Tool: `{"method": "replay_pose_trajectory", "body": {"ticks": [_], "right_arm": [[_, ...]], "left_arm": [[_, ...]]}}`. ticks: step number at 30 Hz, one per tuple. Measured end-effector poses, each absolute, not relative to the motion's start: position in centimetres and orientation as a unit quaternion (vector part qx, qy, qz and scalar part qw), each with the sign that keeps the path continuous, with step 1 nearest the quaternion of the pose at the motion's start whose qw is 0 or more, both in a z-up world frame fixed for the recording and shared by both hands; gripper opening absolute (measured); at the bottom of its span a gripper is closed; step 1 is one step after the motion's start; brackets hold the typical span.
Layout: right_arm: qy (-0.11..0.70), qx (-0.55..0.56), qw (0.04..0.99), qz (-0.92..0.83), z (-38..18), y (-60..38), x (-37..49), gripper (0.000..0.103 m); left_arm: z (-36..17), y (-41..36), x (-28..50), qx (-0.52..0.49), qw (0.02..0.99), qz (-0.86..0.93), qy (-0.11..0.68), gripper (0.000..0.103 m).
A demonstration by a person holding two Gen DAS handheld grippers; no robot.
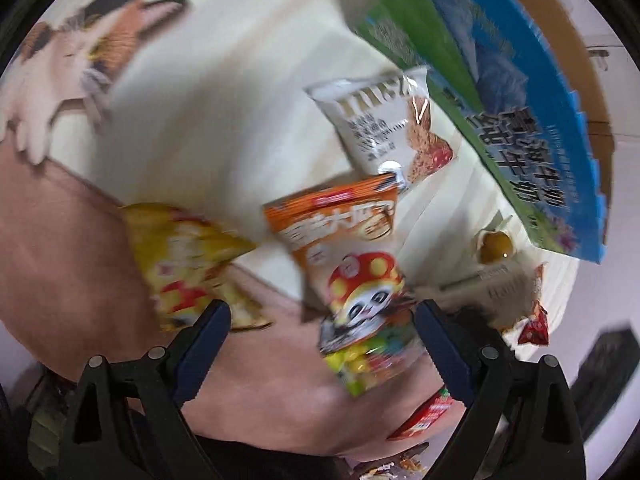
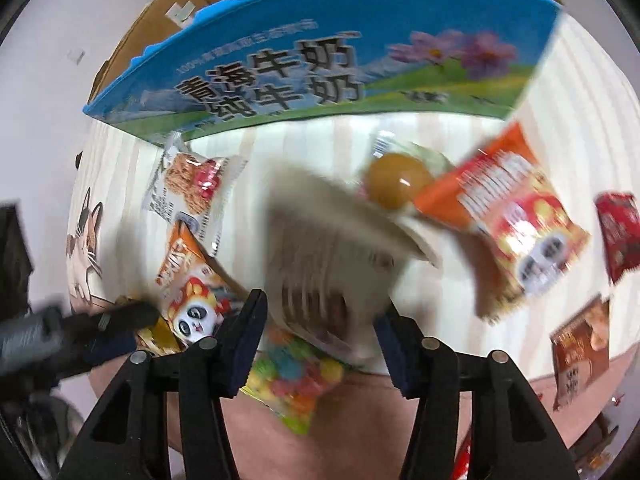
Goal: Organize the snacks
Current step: 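Grasp the orange panda snack bag with left tool while right tool grasps the Franzzi cookie pack, then carry the orange bag with left tool while right tool carries the Franzzi pack to the box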
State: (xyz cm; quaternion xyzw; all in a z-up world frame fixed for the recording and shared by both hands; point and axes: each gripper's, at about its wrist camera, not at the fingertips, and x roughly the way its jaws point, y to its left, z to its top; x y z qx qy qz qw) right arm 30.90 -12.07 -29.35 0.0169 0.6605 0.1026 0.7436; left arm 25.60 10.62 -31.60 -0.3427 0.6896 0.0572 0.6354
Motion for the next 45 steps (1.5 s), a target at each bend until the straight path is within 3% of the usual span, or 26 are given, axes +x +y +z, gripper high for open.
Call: {"method": "replay_pose_trajectory", "body": {"ticks": [6,9,13,18,21,30,35,37,45], "right_arm": [[0.680,0.077,0.724,0.085,-31.3,-15.1,30.4,0.056],[0.679,0.138,0.717,0.077,-31.6,-16.9,30.6,0.060],[0.668,0.180,0.719,0.064,-31.9,-17.3,31.4,0.068],[0.678,0.168,0.714,0.041,-33.3,-15.3,33.6,0.068],[0.687,0.107,0.718,0.031,-34.6,-13.6,34.5,0.063],[0.715,-0.071,0.684,0.121,-34.1,-11.6,31.3,0.061],[0.717,-0.040,0.687,0.113,-34.6,-12.7,30.5,0.065],[0.711,-0.004,0.697,0.096,-34.4,-13.7,30.3,0.065],[0.680,0.011,0.729,0.077,-33.6,-15.0,28.5,0.058]], "left_arm": [[-34.6,7.8,28.3,-0.351,0.602,0.076,0.714,0.093],[-35.5,7.6,28.6,-0.346,0.603,0.087,0.714,0.070],[-35.5,7.1,28.2,-0.290,0.633,0.079,0.713,0.058],[-34.4,5.7,26.7,-0.133,0.689,0.063,0.710,0.058],[-34.7,5.4,25.7,-0.098,0.700,0.052,0.705,0.058],[-35.2,10.2,24.9,-0.184,0.695,0.038,0.694,0.063],[-35.2,11.4,25.4,-0.181,0.697,0.049,0.693,0.063],[-35.0,9.3,25.5,-0.153,0.709,0.058,0.686,0.047],[-33.2,5.7,24.2,-0.095,0.735,0.056,0.669,0.041]]}}
